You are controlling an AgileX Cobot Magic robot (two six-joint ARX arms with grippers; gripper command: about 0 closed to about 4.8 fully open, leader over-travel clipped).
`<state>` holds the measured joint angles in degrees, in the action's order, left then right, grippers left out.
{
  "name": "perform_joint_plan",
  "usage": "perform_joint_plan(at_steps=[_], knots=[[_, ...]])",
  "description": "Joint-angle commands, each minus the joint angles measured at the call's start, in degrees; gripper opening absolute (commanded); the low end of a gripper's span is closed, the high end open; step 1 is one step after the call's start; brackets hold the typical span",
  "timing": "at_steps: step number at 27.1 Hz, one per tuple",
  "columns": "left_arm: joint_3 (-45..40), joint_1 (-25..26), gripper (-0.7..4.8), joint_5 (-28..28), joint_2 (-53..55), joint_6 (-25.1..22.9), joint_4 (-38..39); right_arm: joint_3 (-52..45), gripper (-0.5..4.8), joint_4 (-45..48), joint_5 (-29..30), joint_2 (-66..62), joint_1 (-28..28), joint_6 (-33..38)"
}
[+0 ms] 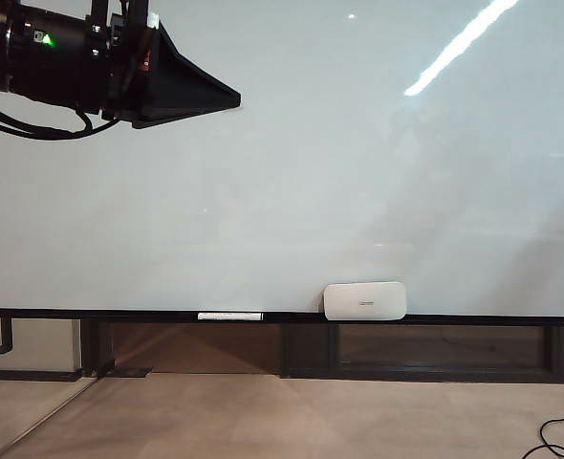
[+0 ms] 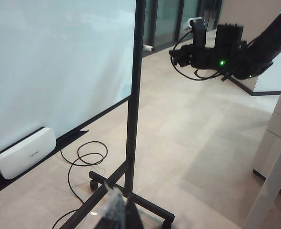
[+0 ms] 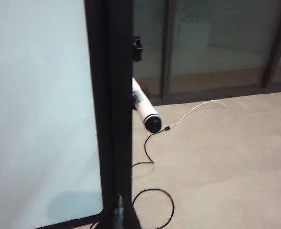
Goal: Reach to the right to find the marker pen, pick it up, and write the number 10 on the whiteboard.
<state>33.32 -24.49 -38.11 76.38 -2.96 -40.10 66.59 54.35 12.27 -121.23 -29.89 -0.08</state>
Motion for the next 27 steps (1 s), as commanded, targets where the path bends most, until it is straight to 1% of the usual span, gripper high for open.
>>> perform_joint_plan(at_steps=[1,6,9,12,16,17,19,22,27], knots=[[1.0,-0.1,-0.06,-0.1,0.9,0.0,-0.9,1.5,0.04,3.4,1.0,-1.4,-0.6,-0.5],[1.0,-0.1,-0.06,-0.3,3.0,0.0,-1.9,7.6,0.05,3.8,3.6,-6.2,-1.4,-1.4],[1.0,-0.1,-0.06,-0.3,3.3,0.0,-2.5,9.1,0.29,3.8,5.1,-7.2,-1.4,-1.5],[1.0,-0.1,-0.06,-1.0,3.3,-0.1,-2.7,10.3,0.50,3.4,5.3,-7.8,-1.6,-1.7],[1.0,-0.1,-0.06,-1.6,3.8,-0.1,-2.7,11.0,0.56,2.9,5.3,-8.2,-1.9,-2.8],[1.0,-0.1,-0.06,-1.6,4.1,-0.1,-2.9,11.0,0.90,2.9,5.3,-8.2,-1.9,-3.2],[1.0,-0.1,-0.06,-1.6,4.4,0.0,-2.9,11.0,1.39,2.9,5.3,-8.2,-2.0,-3.2],[1.0,-0.1,-0.06,-1.6,4.4,0.0,-2.9,11.3,1.41,3.0,4.3,-8.7,-2.0,-3.8],[1.0,-0.1,-0.06,-1.3,4.5,-0.2,-2.9,16.3,1.40,0.2,4.4,-11.8,-1.9,-3.3]])
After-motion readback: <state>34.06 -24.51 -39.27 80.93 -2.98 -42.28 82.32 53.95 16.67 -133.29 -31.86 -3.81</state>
